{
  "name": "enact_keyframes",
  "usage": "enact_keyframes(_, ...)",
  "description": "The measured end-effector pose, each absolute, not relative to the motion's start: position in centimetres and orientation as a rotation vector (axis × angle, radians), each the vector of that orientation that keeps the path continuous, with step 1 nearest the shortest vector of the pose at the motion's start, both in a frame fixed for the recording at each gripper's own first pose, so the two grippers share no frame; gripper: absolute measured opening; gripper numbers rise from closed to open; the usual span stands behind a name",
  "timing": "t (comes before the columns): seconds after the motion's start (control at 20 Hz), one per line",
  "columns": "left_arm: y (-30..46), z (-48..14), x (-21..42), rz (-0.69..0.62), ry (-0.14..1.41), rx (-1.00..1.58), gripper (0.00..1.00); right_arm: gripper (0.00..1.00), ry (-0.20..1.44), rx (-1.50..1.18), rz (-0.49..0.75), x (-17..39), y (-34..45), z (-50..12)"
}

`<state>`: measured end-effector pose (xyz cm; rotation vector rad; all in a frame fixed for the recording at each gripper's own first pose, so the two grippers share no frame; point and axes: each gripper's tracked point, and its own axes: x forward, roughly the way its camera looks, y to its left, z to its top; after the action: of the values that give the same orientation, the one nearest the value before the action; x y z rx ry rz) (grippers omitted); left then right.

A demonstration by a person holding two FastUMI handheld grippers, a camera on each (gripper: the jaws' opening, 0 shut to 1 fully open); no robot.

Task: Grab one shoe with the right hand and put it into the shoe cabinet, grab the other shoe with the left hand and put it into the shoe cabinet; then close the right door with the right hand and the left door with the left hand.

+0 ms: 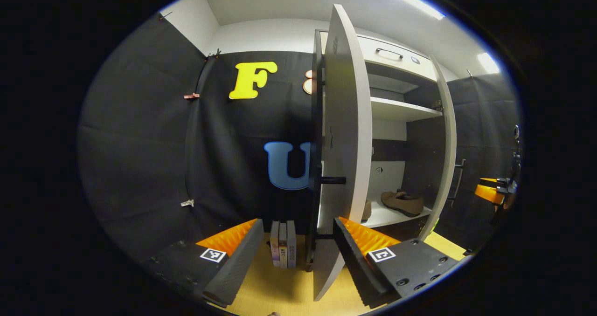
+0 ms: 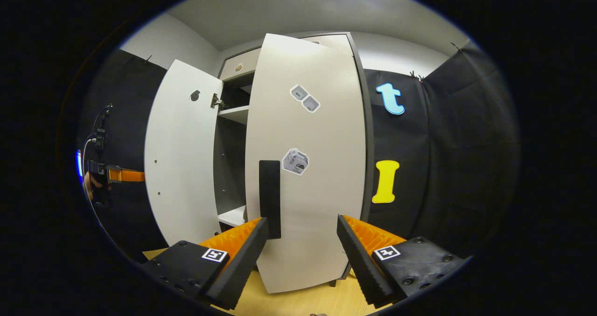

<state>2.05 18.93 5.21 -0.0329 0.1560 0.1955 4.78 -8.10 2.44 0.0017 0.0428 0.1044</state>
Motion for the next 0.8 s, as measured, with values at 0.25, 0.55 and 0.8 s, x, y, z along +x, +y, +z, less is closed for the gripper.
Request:
enact_keyframes(0.25, 18.5, 5.3, 2.4, 0.173, 0.162, 0.0, 0.94, 0.98, 0.041, -0.027, 0.081, 2.9, -8.7, 2.4)
enact_keyframes(0.55, 16.9, 5.2, 2.8, 0.16, 0.156, -0.014, 0.93, 0.98, 0.067, -0.025, 0.097, 3.1, -9.0, 1.2)
enact_keyframes(0.8, 15.1, 5.2, 3.3, 0.151, 0.151, -0.026, 0.93, 0.98, 0.087, -0.022, 0.13, 4.5, -9.3, 0.3)
